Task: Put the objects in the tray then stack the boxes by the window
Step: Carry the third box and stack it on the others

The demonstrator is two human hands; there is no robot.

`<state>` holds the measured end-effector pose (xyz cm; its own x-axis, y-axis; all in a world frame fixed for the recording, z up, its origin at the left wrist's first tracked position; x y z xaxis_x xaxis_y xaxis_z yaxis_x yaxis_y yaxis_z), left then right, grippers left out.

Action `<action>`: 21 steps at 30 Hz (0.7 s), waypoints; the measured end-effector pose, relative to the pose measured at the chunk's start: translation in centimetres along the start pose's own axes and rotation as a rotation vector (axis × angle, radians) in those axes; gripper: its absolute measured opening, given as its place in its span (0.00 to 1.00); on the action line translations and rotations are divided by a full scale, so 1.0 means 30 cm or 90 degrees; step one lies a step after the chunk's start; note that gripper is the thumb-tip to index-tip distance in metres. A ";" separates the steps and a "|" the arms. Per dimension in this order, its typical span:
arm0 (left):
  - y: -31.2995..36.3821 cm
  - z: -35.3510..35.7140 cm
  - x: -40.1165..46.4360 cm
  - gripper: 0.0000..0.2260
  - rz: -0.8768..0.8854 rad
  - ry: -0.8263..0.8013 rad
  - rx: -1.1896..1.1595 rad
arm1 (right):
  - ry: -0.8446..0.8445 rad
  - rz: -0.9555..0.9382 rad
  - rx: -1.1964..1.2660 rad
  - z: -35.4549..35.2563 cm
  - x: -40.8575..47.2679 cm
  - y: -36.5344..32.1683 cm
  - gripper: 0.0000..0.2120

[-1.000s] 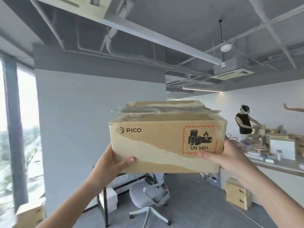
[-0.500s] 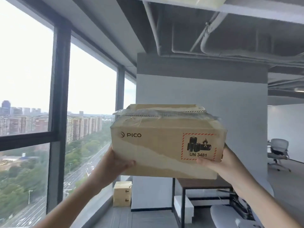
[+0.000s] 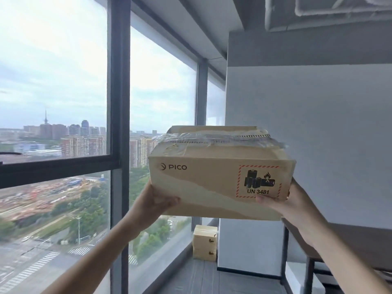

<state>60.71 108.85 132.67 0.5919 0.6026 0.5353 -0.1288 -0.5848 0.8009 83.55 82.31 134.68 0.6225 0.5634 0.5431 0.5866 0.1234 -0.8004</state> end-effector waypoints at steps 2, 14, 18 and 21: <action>-0.052 0.059 0.107 0.27 0.005 0.004 0.003 | -0.013 -0.007 0.013 0.020 0.140 0.098 0.29; -0.419 0.394 0.910 0.28 -0.022 0.002 0.061 | -0.045 -0.019 0.029 0.021 1.030 0.623 0.28; -0.591 0.427 1.154 0.28 -0.035 0.016 0.082 | -0.068 -0.004 0.031 0.098 1.260 0.788 0.27; -0.763 0.455 1.333 0.27 -0.040 0.020 0.091 | -0.069 0.003 0.029 0.182 1.423 0.937 0.26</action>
<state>98.18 138.92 132.07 0.5697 0.6560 0.4950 0.0239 -0.6153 0.7879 123.80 114.30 133.98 0.5641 0.6490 0.5105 0.5582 0.1558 -0.8149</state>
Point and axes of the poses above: each hand's wrist, its own x-axis towards the middle knuckle, its own z-axis out of the palm, y = z × x, the point moved 8 cm from there along x, towards the middle knuckle, and after that the axes turned 3 degrees about -z, right-handed, at the moved point
